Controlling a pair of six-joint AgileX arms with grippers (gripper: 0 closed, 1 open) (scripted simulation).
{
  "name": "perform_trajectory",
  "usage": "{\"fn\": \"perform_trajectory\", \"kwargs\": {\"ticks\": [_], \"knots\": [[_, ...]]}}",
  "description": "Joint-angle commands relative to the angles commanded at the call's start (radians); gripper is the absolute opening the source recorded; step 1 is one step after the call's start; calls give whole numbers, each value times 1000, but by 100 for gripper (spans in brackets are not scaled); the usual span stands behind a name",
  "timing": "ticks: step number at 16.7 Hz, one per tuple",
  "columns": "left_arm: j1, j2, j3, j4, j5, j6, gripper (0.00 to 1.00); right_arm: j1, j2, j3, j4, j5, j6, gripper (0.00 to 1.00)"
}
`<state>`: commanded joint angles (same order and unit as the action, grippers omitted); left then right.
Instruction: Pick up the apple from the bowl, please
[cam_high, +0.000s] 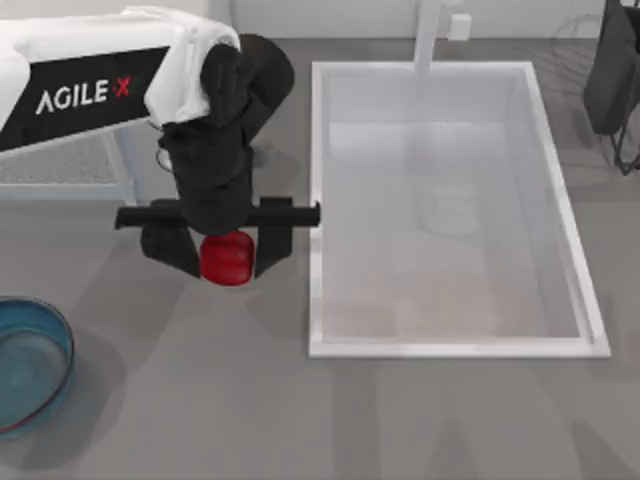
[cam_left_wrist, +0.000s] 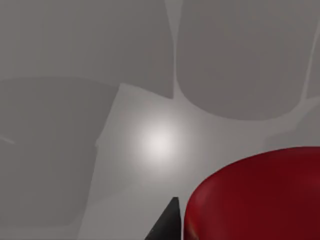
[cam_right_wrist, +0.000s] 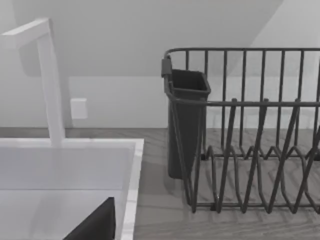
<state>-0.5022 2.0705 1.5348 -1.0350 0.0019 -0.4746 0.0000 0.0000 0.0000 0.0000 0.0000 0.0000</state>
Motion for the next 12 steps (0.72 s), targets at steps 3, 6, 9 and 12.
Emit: {"fn": "perform_trajectory", "kwargs": {"ticks": [3,6,9,12], "knots": [[0,0,0,0,0,0,60,0,0,0,0,0,0,100],[0,0,0,0,0,0,83,0,0,0,0,0,0,100],[0,0,0,0,0,0,100,0,0,0,0,0,0,100],[0,0,0,0,0,0,100,0,0,0,0,0,0,100]]}}
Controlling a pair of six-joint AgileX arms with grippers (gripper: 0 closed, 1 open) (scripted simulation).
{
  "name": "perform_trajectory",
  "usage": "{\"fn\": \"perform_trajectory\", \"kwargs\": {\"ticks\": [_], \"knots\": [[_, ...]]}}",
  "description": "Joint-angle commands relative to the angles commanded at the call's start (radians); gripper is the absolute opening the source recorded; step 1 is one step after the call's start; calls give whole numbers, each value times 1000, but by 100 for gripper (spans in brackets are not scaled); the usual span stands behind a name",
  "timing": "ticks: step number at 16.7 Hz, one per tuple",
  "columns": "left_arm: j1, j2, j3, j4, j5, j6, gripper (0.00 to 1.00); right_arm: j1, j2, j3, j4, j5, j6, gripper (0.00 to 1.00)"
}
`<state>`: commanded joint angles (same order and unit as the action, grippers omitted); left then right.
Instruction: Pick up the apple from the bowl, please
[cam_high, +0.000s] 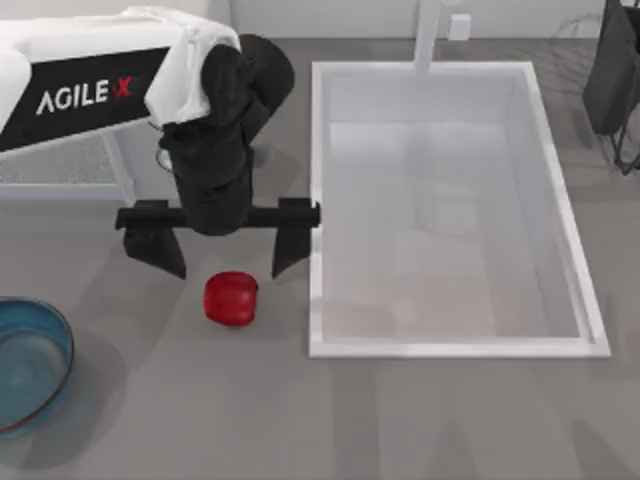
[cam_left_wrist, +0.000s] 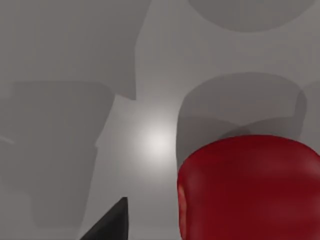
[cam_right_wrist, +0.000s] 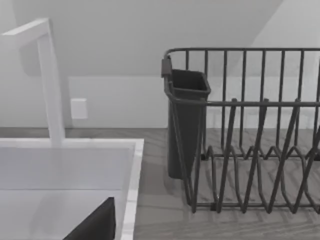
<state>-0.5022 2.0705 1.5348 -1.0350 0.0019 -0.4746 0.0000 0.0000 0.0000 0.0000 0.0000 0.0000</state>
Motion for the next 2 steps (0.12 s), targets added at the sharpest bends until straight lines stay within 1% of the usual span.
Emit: {"fn": "perform_trajectory", "kwargs": {"ticks": [2], "knots": [[0,0,0,0,0,0,100,0,0,0,0,0,0,100]]}}
